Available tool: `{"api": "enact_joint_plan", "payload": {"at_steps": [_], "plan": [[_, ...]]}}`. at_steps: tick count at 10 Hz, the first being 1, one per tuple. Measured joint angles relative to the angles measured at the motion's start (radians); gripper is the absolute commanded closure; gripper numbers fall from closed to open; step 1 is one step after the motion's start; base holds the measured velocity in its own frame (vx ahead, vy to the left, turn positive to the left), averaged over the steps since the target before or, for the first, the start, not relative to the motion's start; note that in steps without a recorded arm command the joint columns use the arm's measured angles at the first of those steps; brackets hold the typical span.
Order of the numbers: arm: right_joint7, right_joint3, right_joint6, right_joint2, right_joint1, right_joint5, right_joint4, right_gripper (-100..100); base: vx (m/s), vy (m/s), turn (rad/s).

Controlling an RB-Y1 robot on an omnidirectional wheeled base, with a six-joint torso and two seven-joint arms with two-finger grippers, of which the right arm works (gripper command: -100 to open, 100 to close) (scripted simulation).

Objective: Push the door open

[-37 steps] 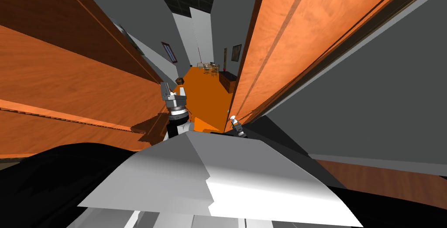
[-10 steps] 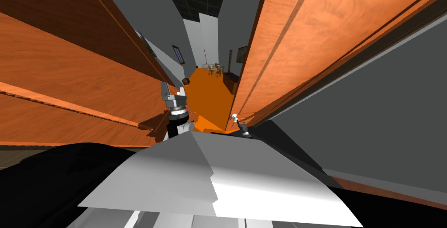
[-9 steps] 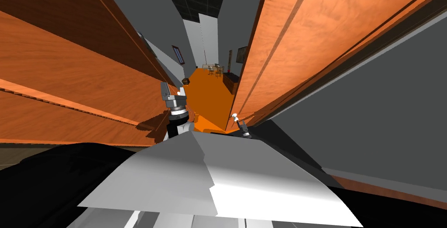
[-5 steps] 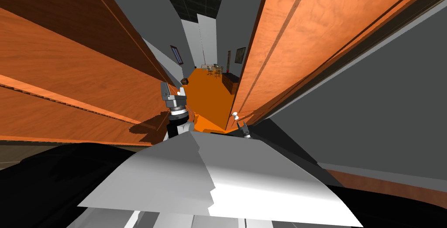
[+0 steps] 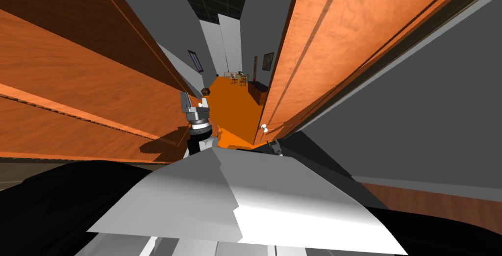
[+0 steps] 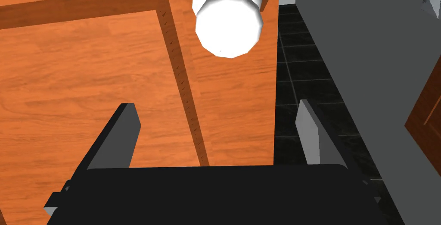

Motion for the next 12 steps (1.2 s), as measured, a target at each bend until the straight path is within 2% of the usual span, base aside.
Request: {"api": "enact_joint_plan", "payload": {"at_steps": [2,3,4,7,8,11,12], "plan": [[0.042,-0.008,-0.010,-0.003,0.023,0.022,-0.015,-100,-0.024,0.019,-0.028],[0.046,-0.008,-0.010,-0.003,0.024,0.023,-0.016,-100,-0.001,0.014,0.095],[0.052,-0.007,-0.004,-0.005,0.004,0.012,0.003,-100,0.004,0.021,0.102],[0.079,-0.001,0.032,-0.010,-0.069,-0.028,0.061,-100,0.014,0.025,0.089],[0.089,0.000,0.048,-0.012,-0.106,-0.044,0.091,-100,0.013,0.027,0.098],[0.131,-0.001,0.067,-0.025,-0.210,-0.099,0.198,-100,0.013,0.028,0.096],[0.137,0.002,0.084,-0.029,-0.242,-0.115,0.215,-100,0.011,0.023,0.078]]}}
